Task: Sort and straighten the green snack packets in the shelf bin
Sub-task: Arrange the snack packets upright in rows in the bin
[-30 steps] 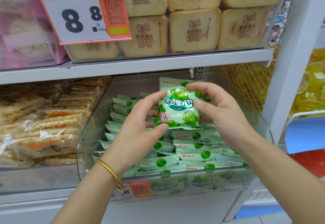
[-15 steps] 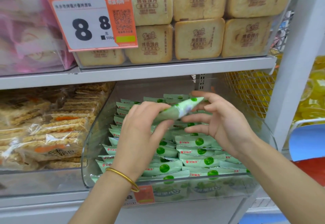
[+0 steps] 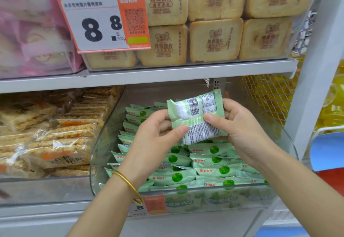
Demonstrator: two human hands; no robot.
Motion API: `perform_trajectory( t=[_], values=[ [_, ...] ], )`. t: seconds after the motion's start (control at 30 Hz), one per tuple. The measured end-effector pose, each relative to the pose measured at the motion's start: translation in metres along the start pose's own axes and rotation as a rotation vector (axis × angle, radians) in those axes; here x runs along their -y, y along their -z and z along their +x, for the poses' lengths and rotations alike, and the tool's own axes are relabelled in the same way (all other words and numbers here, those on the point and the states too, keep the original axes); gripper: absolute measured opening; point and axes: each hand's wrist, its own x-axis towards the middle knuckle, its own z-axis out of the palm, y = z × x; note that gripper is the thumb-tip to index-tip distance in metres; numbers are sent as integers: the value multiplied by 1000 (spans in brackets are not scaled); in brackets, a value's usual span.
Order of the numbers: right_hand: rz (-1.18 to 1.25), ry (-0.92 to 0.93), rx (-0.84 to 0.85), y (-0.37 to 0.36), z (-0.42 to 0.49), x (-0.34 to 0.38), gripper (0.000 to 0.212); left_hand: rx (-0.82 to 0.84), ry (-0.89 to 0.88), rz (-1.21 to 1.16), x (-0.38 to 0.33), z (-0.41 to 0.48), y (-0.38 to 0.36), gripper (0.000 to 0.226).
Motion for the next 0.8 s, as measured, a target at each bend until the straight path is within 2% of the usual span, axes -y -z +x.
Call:
perform_trajectory(
  t=[0.23,0.43,0.53,0.6,0.63,0.7,0.73,0.8],
  values=[
    [-5,9,-11,1,0,0,30,-6,-9,19,1,1,-1,29],
    [-43,12,-8,2,0,-2,30,-91,-18,64,5,3,-2,27],
    [-64,-20,-37,4,2,-4,20,-176,64,18,7,8,-2,24],
    [13,-1,-70,7,6,-3,26,-267,152,-6,11,17,2,31],
    [-29,64,-61,9,6,-1,37,-294,197,-25,13,23,4,35],
    [-326,236,16,13,4,1,60,-287,266,-96,14,32,7,30],
    [-516,301,56,14,6,0,65,-259,298,-136,14,36,6,25],
    [-786,383,46,16,10,-7,57,-191,353,-214,14,43,2,23]
  ],
)
